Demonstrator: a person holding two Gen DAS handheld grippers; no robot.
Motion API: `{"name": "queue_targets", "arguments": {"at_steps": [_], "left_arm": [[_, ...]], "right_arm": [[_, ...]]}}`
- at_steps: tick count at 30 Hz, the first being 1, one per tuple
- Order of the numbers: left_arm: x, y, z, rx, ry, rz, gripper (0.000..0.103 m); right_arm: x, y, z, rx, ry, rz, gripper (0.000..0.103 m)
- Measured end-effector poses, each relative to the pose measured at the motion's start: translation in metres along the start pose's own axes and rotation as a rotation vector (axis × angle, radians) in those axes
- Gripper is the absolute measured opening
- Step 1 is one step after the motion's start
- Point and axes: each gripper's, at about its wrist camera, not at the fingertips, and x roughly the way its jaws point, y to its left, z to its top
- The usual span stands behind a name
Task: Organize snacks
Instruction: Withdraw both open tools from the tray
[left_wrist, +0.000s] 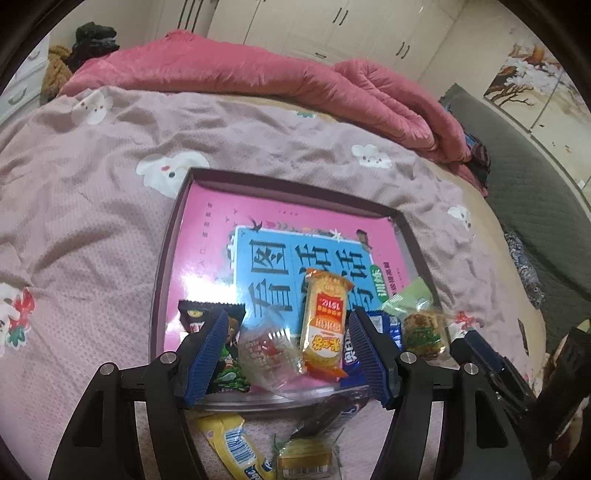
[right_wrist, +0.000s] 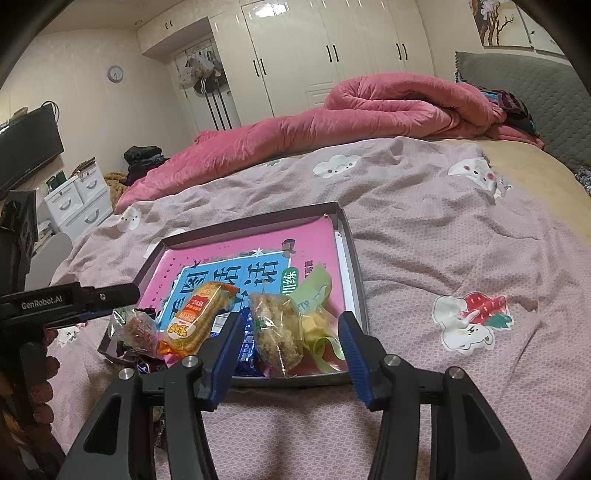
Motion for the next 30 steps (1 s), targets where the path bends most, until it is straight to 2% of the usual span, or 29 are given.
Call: {"name": "queue_targets", "arguments": {"at_steps": [7,15,19,30], "left_arm": [[-0.025,0.007,0.013,-0.014,-0.062,-0.003,0.070],[-0.041,0.010,0.015,-0.010,-0.088,0.022,0.071],[-0.049,0.008,0.014,0.006,-0.106,0.045,0.078],[-0.060,0.009,0.005,0.028,-0.099,0.066,0.078]], "right_arm": [[-0.002,0.001,0.001,0.000,-0.005,0.002,0.053],[-0.012,0.006,0.005,-0.012,-0.030,0.006,0.056],[-0.017,0.010,0.006,-0.016,-0.044,0.011,0.059],[-0.027,0.020,0.006,-0.036,-0.050,0.034,0.063]]}}
